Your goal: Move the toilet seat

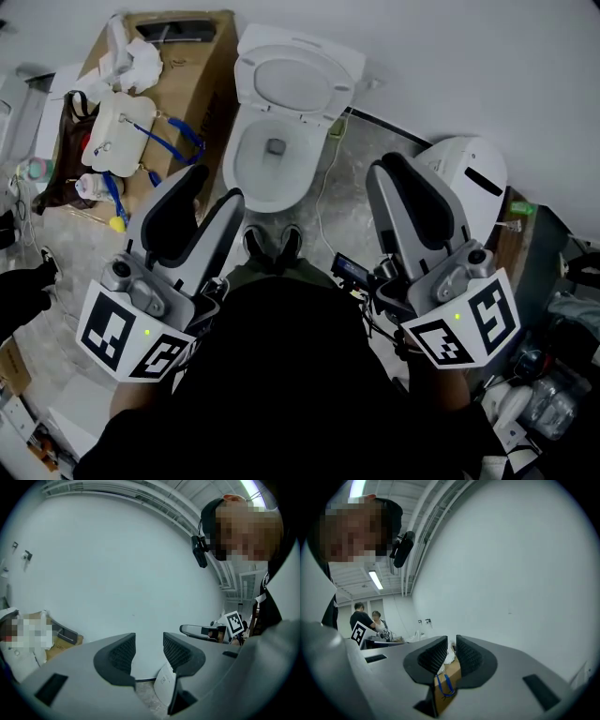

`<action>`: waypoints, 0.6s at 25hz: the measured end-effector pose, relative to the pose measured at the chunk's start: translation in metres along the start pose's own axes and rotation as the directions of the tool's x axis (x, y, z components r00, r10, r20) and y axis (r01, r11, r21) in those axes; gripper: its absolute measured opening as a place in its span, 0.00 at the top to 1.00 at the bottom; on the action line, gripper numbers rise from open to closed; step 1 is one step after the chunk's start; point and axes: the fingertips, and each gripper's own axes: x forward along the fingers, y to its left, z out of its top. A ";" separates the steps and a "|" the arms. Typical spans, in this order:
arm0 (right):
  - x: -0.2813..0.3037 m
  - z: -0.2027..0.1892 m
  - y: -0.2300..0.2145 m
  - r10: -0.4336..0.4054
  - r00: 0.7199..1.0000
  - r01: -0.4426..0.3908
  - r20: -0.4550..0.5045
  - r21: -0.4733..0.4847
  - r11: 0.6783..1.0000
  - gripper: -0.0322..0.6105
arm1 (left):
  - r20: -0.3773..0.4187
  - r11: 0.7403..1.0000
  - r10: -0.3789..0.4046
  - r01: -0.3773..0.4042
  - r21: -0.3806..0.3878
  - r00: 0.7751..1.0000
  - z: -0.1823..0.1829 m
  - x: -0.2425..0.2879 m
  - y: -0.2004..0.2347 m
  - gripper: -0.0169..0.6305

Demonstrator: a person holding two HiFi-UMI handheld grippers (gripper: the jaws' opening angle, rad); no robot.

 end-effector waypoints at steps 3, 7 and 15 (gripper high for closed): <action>0.002 -0.007 -0.003 -0.007 1.000 0.007 -0.012 -0.014 1.000 0.83 | -0.008 1.000 0.005 -0.005 0.014 1.000 -0.002 0.001 0.002 0.68; 0.009 -0.024 -0.006 -0.015 1.000 0.014 -0.025 -0.055 0.998 0.83 | -0.028 0.998 0.019 -0.017 0.065 0.999 -0.011 0.004 0.006 0.68; 0.016 -0.081 -0.001 -0.032 0.992 0.020 -0.126 -0.089 0.996 0.83 | -0.118 0.988 0.051 -0.033 0.149 0.992 -0.046 0.007 0.014 0.68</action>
